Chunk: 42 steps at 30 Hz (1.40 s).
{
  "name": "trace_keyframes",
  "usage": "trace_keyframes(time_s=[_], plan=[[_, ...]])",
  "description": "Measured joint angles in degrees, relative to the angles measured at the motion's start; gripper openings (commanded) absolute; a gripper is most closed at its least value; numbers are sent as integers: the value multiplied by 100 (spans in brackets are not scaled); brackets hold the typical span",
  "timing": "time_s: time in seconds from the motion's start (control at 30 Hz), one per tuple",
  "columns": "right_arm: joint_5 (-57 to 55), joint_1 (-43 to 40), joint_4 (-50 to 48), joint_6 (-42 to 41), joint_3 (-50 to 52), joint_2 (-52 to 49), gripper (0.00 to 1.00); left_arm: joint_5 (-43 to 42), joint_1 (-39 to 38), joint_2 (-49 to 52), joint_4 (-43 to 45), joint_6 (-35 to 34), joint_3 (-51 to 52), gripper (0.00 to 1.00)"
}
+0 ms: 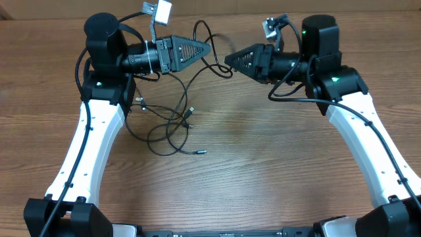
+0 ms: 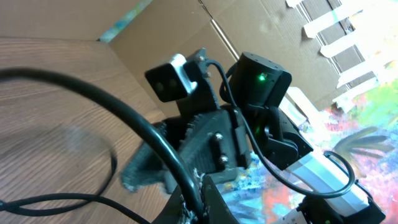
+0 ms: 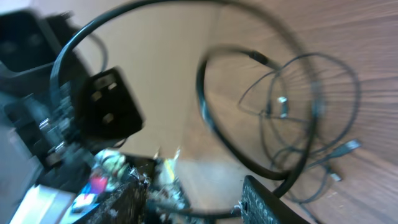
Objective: Untangle cables
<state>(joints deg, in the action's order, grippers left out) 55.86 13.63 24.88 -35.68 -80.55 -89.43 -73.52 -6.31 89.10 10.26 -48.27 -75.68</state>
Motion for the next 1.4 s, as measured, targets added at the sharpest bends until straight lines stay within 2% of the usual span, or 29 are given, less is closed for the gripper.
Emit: trace_keyframes(time_s=[0.2, 0.27, 0.37, 0.43, 0.5, 0.57, 0.6, 0.7, 0.83, 0.93, 1.1, 1.23, 1.27, 1.37, 1.4], plan=[[398, -208, -7, 151, 0, 2, 45, 35, -2, 0, -219, 13, 0, 4], [107, -317, 87, 199, 0, 2, 43, 59, -2, 0, -525, 33, -2, 4], [-898, -337, 863, 236, 11, 13, 43, 234, -2, 0, -920, 9, -4, 4], [-1534, -337, 1353, 249, 9, 20, 43, 505, -2, 0, -951, -304, -4, 4], [-2170, -337, 1650, 361, 11, 20, 56, 1038, -2, 0, -964, -1309, -4, 4], [-2308, -337, 1845, 859, 11, 24, 77, 1322, -2, 0, -964, -2334, -4, 4], [-2312, -337, 1856, 1099, 11, 24, 81, 1432, -2, 0, -966, -2778, -4, 4], [-2310, -337, 1862, 1910, 11, 24, 84, 1574, -2, 0, -962, -3362, -4, 4], [-2201, -337, 1917, 3410, 11, -63, 83, 1637, -2, 0, -962, -3582, -4, 4], [-1714, -337, 2155, 4496, 11, -282, 83, 1639, -2, 0, -962, -3582, -4, 4], [-894, -306, 1943, 5659, 11, -321, 66, 1655, -2, 0, -922, -3585, -4, 4], [-605, -22, 1316, 5744, 11, -457, 30, 1641, -2, 0, -898, -3585, -4, 4], [-546, 92, 1287, 5790, 11, -511, 4, 1633, -2, 0, -896, -3582, -4, 4], [-503, 212, 1316, 5407, 11, -557, 4, 1641, 35, 0, -896, -3534, -4, 4], [-503, 192, 1314, 5226, 11, -557, 4, 1681, 57, 0, -896, -3423, -4, 8]])
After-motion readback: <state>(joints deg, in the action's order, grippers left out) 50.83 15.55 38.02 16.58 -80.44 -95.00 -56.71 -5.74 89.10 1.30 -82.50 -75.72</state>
